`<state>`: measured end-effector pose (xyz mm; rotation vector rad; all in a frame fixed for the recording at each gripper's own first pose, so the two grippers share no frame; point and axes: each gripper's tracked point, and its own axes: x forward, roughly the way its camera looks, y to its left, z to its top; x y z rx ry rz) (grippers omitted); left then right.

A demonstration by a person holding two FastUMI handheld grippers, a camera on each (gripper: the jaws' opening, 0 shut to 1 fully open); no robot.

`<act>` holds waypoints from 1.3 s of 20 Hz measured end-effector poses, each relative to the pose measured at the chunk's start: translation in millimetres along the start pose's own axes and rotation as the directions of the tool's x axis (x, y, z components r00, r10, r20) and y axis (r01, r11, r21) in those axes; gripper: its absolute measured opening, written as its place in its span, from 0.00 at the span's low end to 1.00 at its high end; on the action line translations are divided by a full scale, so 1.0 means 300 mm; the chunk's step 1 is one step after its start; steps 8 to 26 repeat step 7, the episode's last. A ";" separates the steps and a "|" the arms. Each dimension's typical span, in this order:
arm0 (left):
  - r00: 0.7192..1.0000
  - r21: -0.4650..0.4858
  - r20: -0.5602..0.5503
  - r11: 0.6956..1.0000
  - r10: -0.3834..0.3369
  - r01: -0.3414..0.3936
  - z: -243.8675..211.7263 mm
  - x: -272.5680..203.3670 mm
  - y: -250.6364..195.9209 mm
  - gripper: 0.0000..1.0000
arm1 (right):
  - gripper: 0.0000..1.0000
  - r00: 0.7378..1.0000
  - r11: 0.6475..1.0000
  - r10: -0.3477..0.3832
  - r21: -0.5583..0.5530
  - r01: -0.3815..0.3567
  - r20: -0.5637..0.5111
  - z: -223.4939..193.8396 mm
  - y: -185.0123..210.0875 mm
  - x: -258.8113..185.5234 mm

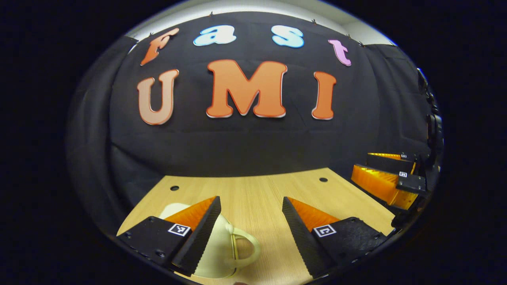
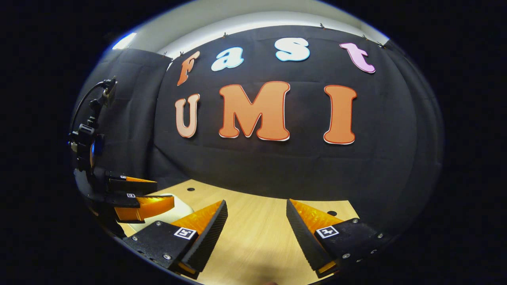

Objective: First open the suitcase, pack the skin care products into it, and then close the suitcase.

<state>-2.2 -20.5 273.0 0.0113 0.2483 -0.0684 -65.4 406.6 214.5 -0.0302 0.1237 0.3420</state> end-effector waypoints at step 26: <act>0.981 -0.011 0.186 0.999 0.052 -0.050 0.215 -0.084 0.023 0.96 | 0.94 0.997 0.996 0.001 -0.085 0.005 0.073 0.065 0.027 -0.014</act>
